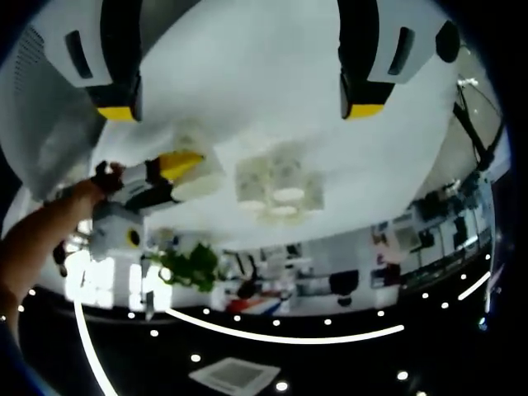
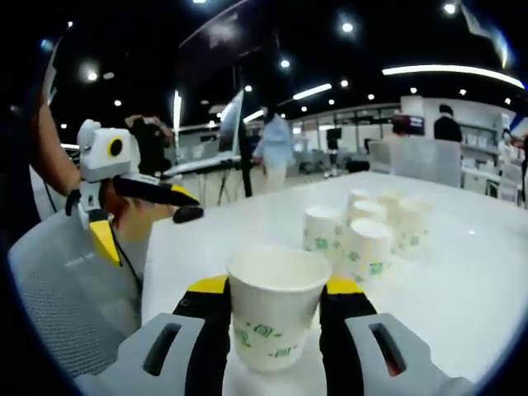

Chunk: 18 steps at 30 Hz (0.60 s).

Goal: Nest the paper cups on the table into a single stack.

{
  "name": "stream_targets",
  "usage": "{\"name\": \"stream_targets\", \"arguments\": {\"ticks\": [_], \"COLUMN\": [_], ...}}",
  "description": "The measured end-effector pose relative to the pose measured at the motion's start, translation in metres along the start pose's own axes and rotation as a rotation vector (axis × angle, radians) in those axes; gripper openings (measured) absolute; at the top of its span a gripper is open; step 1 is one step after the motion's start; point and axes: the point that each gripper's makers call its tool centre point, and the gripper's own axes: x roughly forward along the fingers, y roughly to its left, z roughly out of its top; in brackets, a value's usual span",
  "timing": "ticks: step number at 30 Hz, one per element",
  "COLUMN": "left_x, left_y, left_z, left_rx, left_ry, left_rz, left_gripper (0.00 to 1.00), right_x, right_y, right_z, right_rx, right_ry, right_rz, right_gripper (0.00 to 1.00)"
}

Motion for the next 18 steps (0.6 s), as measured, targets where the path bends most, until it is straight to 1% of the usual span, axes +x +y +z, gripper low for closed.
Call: {"name": "stream_targets", "arguments": {"ticks": [5, 9, 13, 15, 18], "left_x": [0.000, 0.001, 0.001, 0.001, 0.001], "left_y": [0.000, 0.000, -0.001, -0.001, -0.001], "left_z": [-0.001, -0.001, -0.001, -0.001, -0.001], "left_rx": [0.007, 0.007, 0.011, 0.011, 0.015], "left_ry": [0.002, 0.002, 0.004, 0.004, 0.006], "left_rz": [-0.001, 0.000, -0.004, -0.006, -0.007], "left_gripper": [0.98, 0.98, 0.98, 0.98, 0.98], "right_x": [-0.001, -0.004, -0.007, -0.009, -0.012], "right_y": [-0.002, 0.000, 0.002, 0.003, 0.006], "right_z": [-0.007, -0.012, -0.018, -0.024, -0.028], "right_rx": [0.006, 0.011, 0.008, -0.001, -0.008], "right_ry": [0.017, 0.028, 0.061, 0.091, 0.101], "right_rz": [-0.011, -0.004, 0.003, 0.002, 0.005], "right_gripper": [0.40, 0.41, 0.42, 0.43, 0.43]}}
